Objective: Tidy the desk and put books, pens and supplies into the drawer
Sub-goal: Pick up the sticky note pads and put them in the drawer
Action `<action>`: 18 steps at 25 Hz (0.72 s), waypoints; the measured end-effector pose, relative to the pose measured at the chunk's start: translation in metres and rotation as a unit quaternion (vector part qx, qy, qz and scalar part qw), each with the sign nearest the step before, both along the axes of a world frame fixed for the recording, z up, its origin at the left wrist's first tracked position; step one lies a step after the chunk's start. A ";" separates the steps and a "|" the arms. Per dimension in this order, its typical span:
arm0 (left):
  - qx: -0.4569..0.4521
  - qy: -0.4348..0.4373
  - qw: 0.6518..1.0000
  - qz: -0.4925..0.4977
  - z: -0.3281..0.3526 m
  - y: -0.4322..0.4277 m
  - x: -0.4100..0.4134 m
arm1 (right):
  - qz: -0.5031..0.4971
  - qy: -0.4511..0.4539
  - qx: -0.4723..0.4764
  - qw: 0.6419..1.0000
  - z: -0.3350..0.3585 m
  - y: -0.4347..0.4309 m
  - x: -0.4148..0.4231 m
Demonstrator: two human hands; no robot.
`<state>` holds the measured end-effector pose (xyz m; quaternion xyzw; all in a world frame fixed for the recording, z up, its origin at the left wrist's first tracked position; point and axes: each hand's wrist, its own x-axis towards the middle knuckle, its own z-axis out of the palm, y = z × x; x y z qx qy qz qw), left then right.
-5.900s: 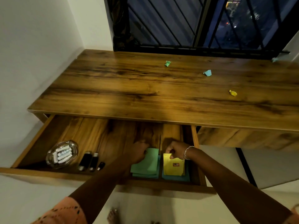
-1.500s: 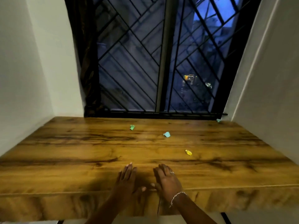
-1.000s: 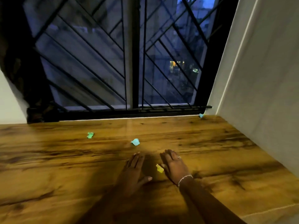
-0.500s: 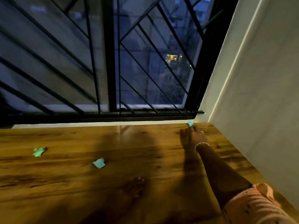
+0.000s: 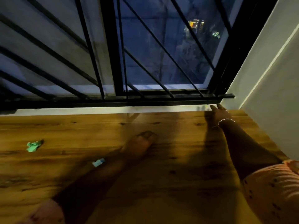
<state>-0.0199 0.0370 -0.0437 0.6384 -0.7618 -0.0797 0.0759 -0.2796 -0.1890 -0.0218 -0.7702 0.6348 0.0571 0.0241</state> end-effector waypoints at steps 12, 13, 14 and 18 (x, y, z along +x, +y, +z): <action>-0.081 0.051 0.990 0.108 0.014 0.043 0.014 | -0.030 -0.231 -0.145 0.962 -0.001 0.090 0.043; -0.121 0.080 0.982 0.124 0.017 0.055 0.021 | -0.027 -0.276 -0.133 0.952 -0.002 0.108 0.057; -0.157 0.100 0.973 0.139 0.017 0.065 0.030 | -0.021 -0.325 -0.110 0.939 -0.003 0.126 0.072; -0.154 0.128 0.953 0.229 0.021 0.119 0.068 | 0.123 -0.407 0.043 0.904 -0.003 0.206 0.143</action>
